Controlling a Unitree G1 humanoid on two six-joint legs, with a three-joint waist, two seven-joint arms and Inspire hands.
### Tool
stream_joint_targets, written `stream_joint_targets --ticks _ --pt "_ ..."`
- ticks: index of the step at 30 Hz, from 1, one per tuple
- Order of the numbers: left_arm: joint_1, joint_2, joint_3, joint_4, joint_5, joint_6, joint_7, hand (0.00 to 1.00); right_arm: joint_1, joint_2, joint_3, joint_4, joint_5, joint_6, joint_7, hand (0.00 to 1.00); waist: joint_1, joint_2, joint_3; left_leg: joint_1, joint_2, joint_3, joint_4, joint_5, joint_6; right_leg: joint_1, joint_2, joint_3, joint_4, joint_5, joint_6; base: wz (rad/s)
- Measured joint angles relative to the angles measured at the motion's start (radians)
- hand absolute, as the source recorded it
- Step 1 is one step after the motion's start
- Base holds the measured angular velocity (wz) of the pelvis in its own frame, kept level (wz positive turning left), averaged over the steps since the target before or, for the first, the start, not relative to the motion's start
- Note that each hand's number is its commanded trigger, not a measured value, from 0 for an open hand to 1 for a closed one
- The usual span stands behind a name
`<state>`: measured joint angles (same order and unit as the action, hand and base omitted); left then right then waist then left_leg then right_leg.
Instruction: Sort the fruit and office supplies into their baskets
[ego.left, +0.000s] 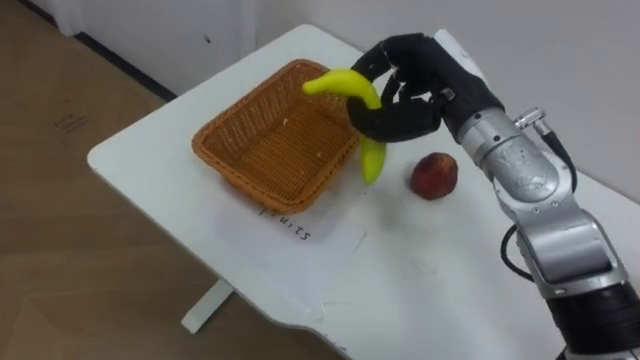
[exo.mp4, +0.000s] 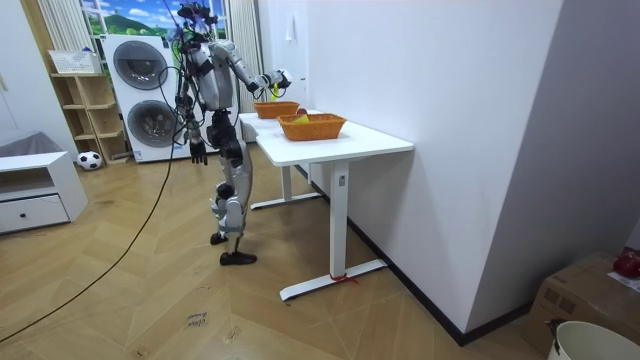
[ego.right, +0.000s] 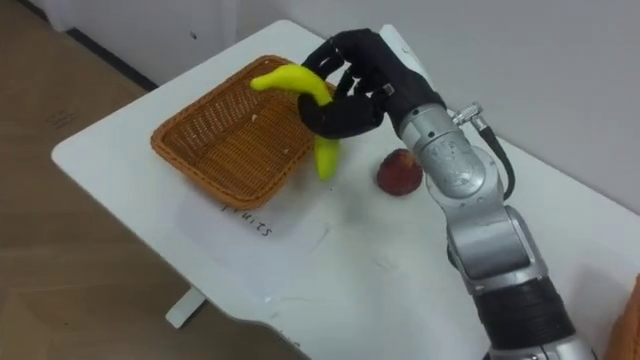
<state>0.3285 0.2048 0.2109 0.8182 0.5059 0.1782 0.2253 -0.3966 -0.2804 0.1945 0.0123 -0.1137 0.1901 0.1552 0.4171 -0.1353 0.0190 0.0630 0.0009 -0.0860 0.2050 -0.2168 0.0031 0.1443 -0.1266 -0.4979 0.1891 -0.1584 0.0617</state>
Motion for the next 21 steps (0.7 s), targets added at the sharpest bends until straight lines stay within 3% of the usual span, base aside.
stream_joint_targets --ticks 7,14,17,21 --pt "0.018 0.0 0.003 0.027 0.0 -0.001 0.004 0.0 -0.043 0.004 0.021 0.068 -0.008 -0.018 -0.044 1.0 0.008 -0.001 -0.0005 -0.005 -0.008 -0.036 0.001 0.0 0.001 0.015 -0.005 -0.031 0.001 -0.004 0.007 0.17" --pt "0.029 -0.002 0.014 0.036 0.0 -0.001 0.003 0.0 -0.075 0.003 0.022 0.15 0.003 -0.026 -0.091 1.0 0.031 0.0 -0.0017 -0.019 -0.024 -0.063 0.017 0.003 0.006 0.017 -0.015 -0.027 0.0 -0.009 0.015 0.14" --pt "0.037 -0.002 0.014 0.036 0.0 -0.001 0.004 0.0 -0.083 0.003 0.024 0.173 0.044 -0.036 -0.113 1.0 0.032 0.001 -0.0016 -0.02 -0.035 -0.079 0.018 0.005 0.009 0.025 -0.024 -0.027 -0.001 -0.017 0.028 0.16" --pt "0.04 -0.002 0.015 0.035 0.0 -0.002 0.005 0.0 -0.09 0.001 0.032 0.18 0.111 -0.036 -0.137 1.0 0.052 0.0 -0.0021 -0.023 -0.034 -0.078 0.015 0.005 0.009 0.023 -0.025 -0.027 0.0 -0.019 0.03 0.0"
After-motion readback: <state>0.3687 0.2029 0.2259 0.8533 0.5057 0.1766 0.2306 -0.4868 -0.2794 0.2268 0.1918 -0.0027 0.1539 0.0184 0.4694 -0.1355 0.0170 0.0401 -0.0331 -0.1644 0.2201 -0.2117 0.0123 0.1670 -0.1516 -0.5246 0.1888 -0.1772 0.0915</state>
